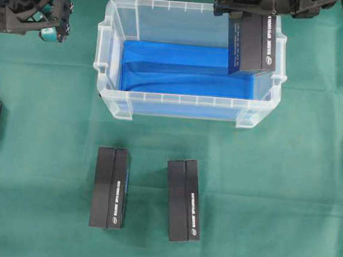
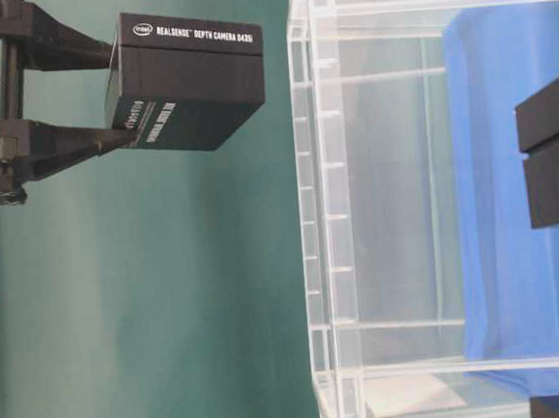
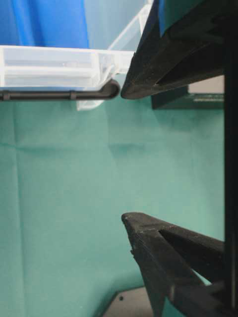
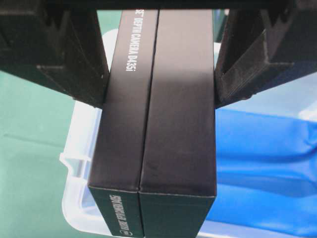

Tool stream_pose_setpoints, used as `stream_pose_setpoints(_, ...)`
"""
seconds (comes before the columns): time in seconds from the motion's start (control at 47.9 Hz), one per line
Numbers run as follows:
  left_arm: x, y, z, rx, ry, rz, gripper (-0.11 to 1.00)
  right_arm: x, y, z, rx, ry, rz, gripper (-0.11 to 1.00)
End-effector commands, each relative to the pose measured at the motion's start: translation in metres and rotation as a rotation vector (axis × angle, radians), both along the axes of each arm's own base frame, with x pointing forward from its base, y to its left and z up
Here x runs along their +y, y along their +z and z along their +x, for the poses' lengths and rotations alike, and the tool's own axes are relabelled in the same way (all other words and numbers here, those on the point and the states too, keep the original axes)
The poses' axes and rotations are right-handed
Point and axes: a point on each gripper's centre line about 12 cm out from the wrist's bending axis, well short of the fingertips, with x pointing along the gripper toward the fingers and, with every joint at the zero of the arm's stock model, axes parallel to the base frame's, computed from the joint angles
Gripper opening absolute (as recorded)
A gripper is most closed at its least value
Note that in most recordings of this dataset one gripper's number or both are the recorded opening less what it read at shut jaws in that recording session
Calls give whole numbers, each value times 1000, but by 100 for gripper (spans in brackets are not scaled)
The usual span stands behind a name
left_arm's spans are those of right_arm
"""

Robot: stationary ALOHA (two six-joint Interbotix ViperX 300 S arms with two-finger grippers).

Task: Take out the box from the case.
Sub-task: 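Lift the right black box up out of the bin, then carry the held box forward over the bin's front edge to the right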

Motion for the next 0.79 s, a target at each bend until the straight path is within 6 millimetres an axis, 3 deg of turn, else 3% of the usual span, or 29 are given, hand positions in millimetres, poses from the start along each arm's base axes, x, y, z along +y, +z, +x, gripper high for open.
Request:
stream_pose_setpoints(0.0,1,7,-2,-25,3,11,94,6,23,-9,-60,10,-22,67)
stream_pose_setpoints(0.251,1,7,-2,-25,1,12,94,26,22,-5,-42,43,-10,67)
stream_pose_setpoints(0.773,1,7,-2,-25,1,12,94,107,14,2,-19,73,32,67)
